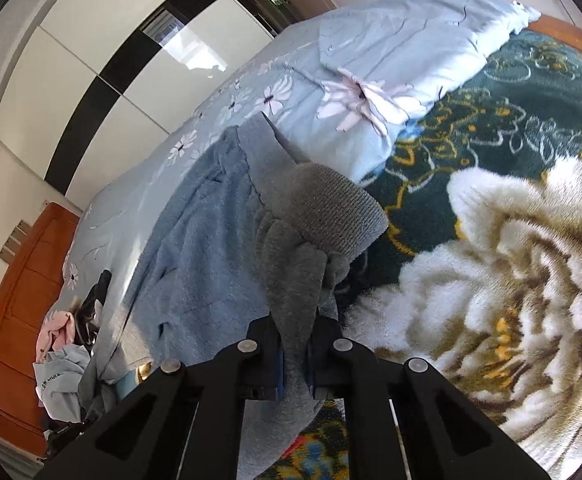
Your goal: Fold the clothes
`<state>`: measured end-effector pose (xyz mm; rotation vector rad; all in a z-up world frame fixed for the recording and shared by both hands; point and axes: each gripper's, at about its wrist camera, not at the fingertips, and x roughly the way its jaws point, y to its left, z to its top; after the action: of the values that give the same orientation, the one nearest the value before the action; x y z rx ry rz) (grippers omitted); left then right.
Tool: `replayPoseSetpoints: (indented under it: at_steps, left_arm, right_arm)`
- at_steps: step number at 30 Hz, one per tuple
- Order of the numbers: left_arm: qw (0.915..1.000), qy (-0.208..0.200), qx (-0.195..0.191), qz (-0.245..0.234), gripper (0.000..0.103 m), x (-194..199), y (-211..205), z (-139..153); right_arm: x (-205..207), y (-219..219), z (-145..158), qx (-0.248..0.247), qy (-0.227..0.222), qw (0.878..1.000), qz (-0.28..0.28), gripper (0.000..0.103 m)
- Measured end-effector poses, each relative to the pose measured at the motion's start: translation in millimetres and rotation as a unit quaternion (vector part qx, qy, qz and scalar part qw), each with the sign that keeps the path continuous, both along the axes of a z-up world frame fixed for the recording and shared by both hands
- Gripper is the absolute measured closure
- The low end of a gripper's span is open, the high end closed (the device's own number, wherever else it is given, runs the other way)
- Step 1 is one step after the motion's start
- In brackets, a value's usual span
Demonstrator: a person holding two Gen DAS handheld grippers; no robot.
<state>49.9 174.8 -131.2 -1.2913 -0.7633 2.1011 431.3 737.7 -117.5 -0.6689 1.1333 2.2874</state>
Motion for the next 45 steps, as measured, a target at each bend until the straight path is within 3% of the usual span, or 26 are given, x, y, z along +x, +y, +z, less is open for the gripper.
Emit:
replayPoseSetpoints:
  at_steps: [3,6,9,11,13,15,20,22,24,25,27,30,34,39,43,44,45]
  left_arm:
    - [0.9976,0.067,0.008,0.014,0.094,15.9,-26.3,41.3]
    - [0.9943,0.104,-0.017,0.012,0.093,36.1,-44.5,45.8]
    - [0.9962,0.066,-0.056,0.012,0.093,43.4,-59.6,7.1]
    - [0.998,0.02,-0.056,0.021,0.093,50.1,-57.8,-29.2]
    - [0.9982,-0.01,-0.05,0.031,0.093,58.3,-67.8,-56.3]
    - [0.9986,-0.015,-0.04,0.033,0.093,64.0,-72.0,-65.6]
    - [0.9991,0.005,-0.037,0.022,0.089,68.3,-67.9,-63.4]
    - [0.9985,0.018,-0.045,0.024,0.075,62.4,-73.9,-55.5]
    - [0.9975,0.033,-0.054,0.031,0.05,55.6,-83.6,-46.0]
    - [0.997,0.039,-0.057,0.035,0.048,55.5,-87.3,-41.3]
    - [0.9948,0.06,-0.073,0.04,0.043,55.2,-96.5,-30.0]
    - [0.9878,0.098,-0.121,0.012,0.034,44.4,-89.9,-11.0]
    - [0.9817,0.094,-0.155,-0.058,0.034,-2.1,-62.0,-3.7]
    - [0.9877,-0.005,-0.111,-0.11,0.034,-64.2,-24.4,-38.7]
    - [0.9862,-0.01,-0.095,-0.135,0.036,-65.5,-9.5,-48.0]
    - [0.9873,-0.009,-0.079,-0.137,0.051,-64.1,-9.7,-48.2]
    - [0.9886,-0.01,-0.061,-0.137,0.082,-63.4,-11.2,-47.8]
  right_arm:
    - [26.6,-7.2,35.3,0.038,0.044,0.998,-0.011,0.096]
    - [51.6,-17.9,42.7,0.055,0.059,0.997,0.002,0.096]
    - [60.9,-28.2,12.8,0.042,0.017,0.999,0.018,0.096]
    - [64.3,-33.2,-13.4,0.022,-0.014,0.999,0.025,0.096]
    - [70.2,-31.8,-30.3,-0.002,-0.016,1.0,0.019,0.096]
    - [74.7,-30.5,-40.3,-0.016,-0.016,1.0,0.014,0.096]
    - [66.9,-33.5,-28.9,0.014,-0.041,0.999,0.025,0.095]
    - [65.6,-35.7,-25.8,0.027,-0.048,0.998,0.029,0.094]
    - [67.0,-37.1,-23.2,0.039,-0.054,0.997,0.029,0.087]
    - [67.8,-37.8,-22.0,0.045,-0.057,0.997,0.029,0.083]
    - [73.5,-37.6,-16.7,0.062,-0.072,0.995,0.019,0.062]
    - [88.8,-35.0,0.2,0.103,-0.096,0.99,-0.014,0.057]
    - [83.7,-32.0,30.7,0.139,-0.094,0.985,-0.042,0.056]
    - [37.7,-51.1,41.8,0.145,-0.068,0.987,0.004,0.056]
    - [2.7,-68.6,39.4,0.152,-0.073,0.985,0.045,0.056]
    - [-3.7,-71.1,38.6,0.153,-0.074,0.984,0.051,0.056]
    - [-9.6,-73.2,37.8,0.154,-0.075,0.984,0.056,0.056]
